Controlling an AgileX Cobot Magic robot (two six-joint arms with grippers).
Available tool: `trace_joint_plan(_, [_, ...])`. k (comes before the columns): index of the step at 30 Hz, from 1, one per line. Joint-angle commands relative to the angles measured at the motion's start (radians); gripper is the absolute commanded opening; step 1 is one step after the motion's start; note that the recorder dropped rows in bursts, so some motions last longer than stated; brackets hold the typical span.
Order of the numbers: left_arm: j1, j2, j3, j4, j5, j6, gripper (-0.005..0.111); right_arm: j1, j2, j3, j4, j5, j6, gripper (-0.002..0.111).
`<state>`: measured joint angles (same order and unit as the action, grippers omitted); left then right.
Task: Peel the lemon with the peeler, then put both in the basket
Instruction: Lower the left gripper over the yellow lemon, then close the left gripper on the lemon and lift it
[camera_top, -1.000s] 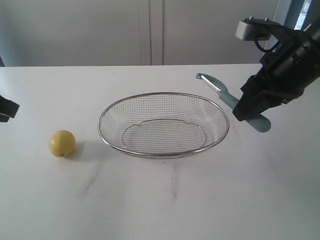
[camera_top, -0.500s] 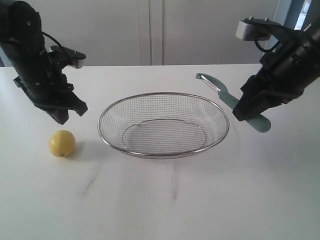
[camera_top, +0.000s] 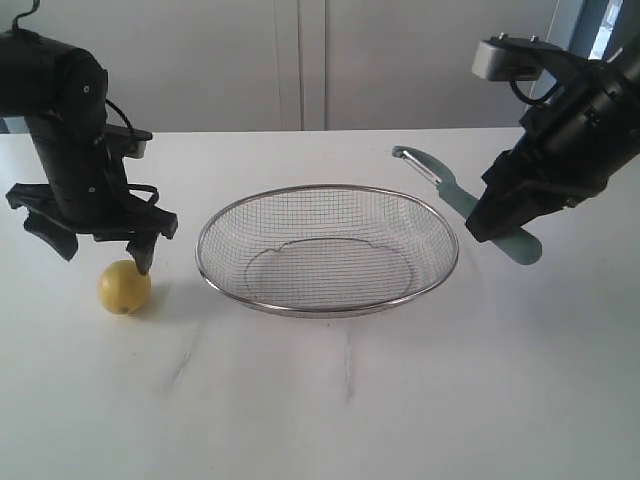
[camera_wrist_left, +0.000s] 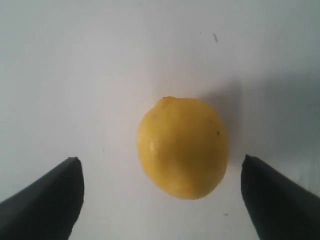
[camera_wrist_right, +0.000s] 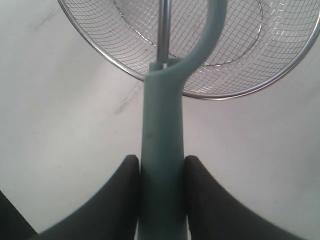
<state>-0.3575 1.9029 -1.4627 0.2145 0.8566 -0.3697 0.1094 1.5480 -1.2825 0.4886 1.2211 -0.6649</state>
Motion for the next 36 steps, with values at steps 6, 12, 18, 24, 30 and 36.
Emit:
trace_joint_plan(6, [-0.003, 0.062, -0.003, -0.055, -0.019, -0.086, 0.086, -0.001, -0.009, 0.004, 0.007, 0.0, -0.01, 0.0])
trace_joint_plan(12, [-0.003, 0.11, -0.003, -0.065, -0.03, -0.086, 0.086, -0.001, -0.009, 0.004, 0.007, 0.0, -0.01, 0.0])
trace_joint_plan(18, [-0.003, 0.131, -0.003, -0.073, -0.051, -0.084, 0.082, -0.001, -0.009, 0.004, 0.007, 0.0, -0.01, 0.0])
trace_joint_plan(24, [-0.003, 0.138, -0.003, -0.094, -0.027, -0.097, 0.041, -0.001, -0.009, 0.004, 0.007, 0.0, -0.01, 0.0])
trace_joint_plan(30, [-0.003, 0.108, -0.005, 0.005, 0.021, -0.018, 0.001, -0.001, -0.009, 0.004, 0.007, 0.0, -0.01, 0.0])
trace_joint_plan(36, [-0.003, 0.004, -0.003, -0.018, 0.057, 0.252, 0.001, -0.001, -0.009, 0.004, 0.007, 0.0, -0.01, 0.0])
